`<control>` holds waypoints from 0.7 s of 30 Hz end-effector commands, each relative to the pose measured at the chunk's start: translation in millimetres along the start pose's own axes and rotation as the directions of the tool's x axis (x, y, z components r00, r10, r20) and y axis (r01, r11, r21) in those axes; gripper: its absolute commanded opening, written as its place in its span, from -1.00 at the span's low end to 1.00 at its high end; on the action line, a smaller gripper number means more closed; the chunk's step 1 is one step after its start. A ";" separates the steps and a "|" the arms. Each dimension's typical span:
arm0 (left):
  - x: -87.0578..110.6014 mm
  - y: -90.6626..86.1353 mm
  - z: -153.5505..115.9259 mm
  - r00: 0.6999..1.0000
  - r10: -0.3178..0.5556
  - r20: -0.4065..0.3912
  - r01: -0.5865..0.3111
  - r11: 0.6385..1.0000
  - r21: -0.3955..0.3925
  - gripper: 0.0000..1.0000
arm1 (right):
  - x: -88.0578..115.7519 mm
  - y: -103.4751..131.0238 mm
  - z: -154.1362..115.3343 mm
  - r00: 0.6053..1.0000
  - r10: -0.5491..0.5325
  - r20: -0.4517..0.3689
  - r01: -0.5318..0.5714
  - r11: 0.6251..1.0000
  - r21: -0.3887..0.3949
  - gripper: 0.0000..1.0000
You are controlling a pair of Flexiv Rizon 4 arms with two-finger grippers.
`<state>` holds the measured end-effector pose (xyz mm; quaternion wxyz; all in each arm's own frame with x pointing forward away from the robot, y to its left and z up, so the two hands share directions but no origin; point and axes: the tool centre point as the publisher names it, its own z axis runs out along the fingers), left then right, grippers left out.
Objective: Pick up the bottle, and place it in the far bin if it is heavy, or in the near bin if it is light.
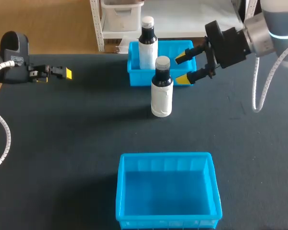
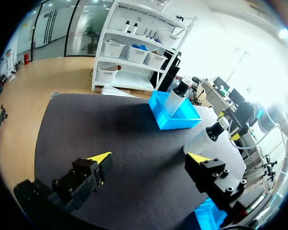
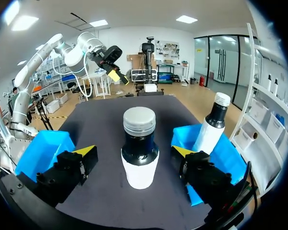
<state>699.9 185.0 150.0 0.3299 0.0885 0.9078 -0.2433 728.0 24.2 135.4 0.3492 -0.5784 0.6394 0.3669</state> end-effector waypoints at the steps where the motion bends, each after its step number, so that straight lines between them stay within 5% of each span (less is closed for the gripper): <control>1: 0.0 0.0 0.0 1.000 0.000 0.000 0.000 1.000 0.000 1.00 | -1.4 -8.5 9.0 1.000 -0.002 0.001 0.002 0.999 -0.039 1.00; 21: 0.0 0.0 0.0 1.000 0.000 0.000 0.000 1.000 0.000 1.00 | -8.4 -2.6 34.2 1.000 0.026 0.005 -0.026 0.998 -0.064 1.00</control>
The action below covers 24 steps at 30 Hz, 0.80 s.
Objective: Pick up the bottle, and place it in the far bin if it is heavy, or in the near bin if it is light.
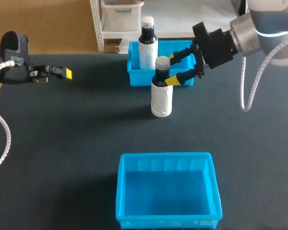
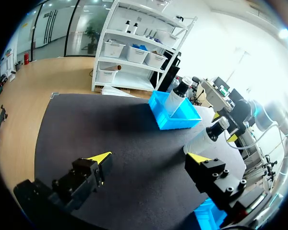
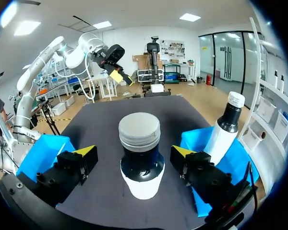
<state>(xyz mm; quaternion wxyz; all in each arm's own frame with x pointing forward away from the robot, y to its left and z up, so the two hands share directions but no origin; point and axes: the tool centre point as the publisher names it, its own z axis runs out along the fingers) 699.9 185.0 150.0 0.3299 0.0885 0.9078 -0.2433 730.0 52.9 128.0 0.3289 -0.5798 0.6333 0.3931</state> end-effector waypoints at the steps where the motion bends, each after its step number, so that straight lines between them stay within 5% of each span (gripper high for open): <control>1: 0.0 0.0 0.0 1.000 0.000 0.000 0.000 1.000 0.000 1.00 | -0.9 -2.5 6.6 1.000 0.003 -0.001 -0.003 1.000 -0.002 1.00; 24: 0.0 0.0 0.0 1.000 0.000 0.000 0.000 1.000 0.000 1.00 | -1.1 -6.1 24.6 1.000 0.015 0.006 -0.014 0.999 -0.028 1.00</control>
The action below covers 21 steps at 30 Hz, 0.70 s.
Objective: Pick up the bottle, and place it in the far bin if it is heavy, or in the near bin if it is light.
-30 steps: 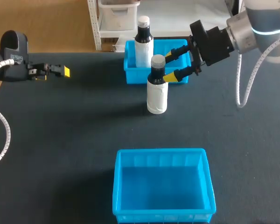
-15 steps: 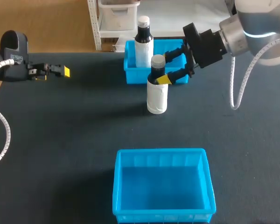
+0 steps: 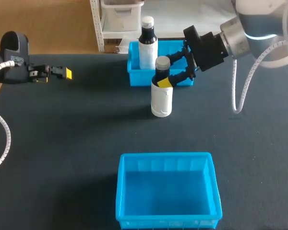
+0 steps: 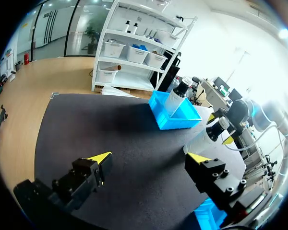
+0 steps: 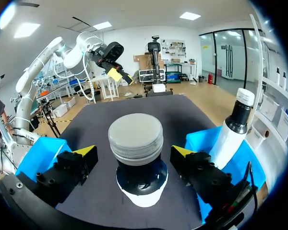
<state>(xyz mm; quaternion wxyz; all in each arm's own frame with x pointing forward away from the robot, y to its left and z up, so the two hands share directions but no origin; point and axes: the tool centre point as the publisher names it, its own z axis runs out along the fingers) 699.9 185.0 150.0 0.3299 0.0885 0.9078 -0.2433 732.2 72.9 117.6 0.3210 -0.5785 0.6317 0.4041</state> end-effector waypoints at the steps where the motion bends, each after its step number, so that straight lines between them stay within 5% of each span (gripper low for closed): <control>1: 0.0 0.0 0.0 1.000 0.000 0.000 0.000 1.000 0.000 1.00 | -0.5 -3.3 2.2 1.000 0.001 0.003 -0.001 1.000 -0.005 0.91; 6: 0.0 0.0 0.0 1.000 0.000 0.000 0.000 1.000 0.000 1.00 | -0.8 -3.8 2.4 1.000 0.001 0.006 -0.001 1.000 -0.005 0.50; 21: 0.0 0.0 0.0 1.000 0.000 0.000 0.000 1.000 0.000 1.00 | -0.8 -3.5 4.1 1.000 0.001 0.008 -0.001 1.000 -0.009 0.12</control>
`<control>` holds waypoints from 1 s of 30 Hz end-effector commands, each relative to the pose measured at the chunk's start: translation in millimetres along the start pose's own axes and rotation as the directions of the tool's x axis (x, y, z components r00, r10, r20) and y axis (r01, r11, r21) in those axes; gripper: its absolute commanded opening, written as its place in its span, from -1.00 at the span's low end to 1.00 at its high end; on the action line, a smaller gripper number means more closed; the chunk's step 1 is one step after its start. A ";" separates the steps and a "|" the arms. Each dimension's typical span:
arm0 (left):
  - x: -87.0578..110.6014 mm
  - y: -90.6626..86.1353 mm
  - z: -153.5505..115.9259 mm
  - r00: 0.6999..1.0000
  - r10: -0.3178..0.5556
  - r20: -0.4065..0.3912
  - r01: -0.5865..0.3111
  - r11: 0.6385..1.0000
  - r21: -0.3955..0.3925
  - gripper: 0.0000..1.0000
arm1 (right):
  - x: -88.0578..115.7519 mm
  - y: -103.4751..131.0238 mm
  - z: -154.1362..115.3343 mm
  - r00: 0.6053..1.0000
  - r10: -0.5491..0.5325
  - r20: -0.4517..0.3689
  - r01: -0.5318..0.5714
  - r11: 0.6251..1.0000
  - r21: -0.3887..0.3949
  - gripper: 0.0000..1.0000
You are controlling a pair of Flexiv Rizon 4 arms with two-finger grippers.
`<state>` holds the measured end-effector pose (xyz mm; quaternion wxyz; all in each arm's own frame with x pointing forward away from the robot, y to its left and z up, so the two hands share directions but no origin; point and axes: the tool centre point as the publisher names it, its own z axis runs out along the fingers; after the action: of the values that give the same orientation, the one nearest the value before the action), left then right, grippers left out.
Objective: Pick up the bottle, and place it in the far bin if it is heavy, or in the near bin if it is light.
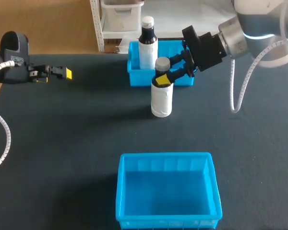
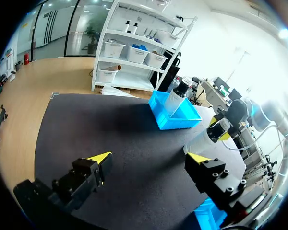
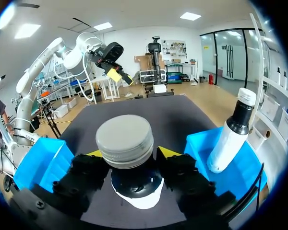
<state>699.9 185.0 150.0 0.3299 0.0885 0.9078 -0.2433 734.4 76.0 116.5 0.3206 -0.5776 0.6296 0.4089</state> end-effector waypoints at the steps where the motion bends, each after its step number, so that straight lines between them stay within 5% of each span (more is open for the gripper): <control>1: 0.0 0.0 0.0 1.000 0.000 0.000 0.000 1.000 0.000 1.00 | 0.0 -1.2 1.0 1.000 -0.001 0.001 0.001 1.000 -0.002 0.12; 14: 0.0 0.0 0.0 1.000 0.000 0.000 0.000 1.000 0.000 1.00 | 0.6 -6.6 0.3 1.000 0.011 0.007 -0.011 1.000 0.005 0.17; 30: 0.0 0.0 0.0 1.000 0.000 0.000 0.000 1.000 0.000 1.00 | -2.9 -8.3 -0.3 1.000 0.011 0.018 -0.012 1.000 0.008 -0.16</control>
<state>699.9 185.0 150.0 0.3299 0.0885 0.9078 -0.2433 743.0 76.7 118.2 0.3266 -0.5692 0.6323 0.4117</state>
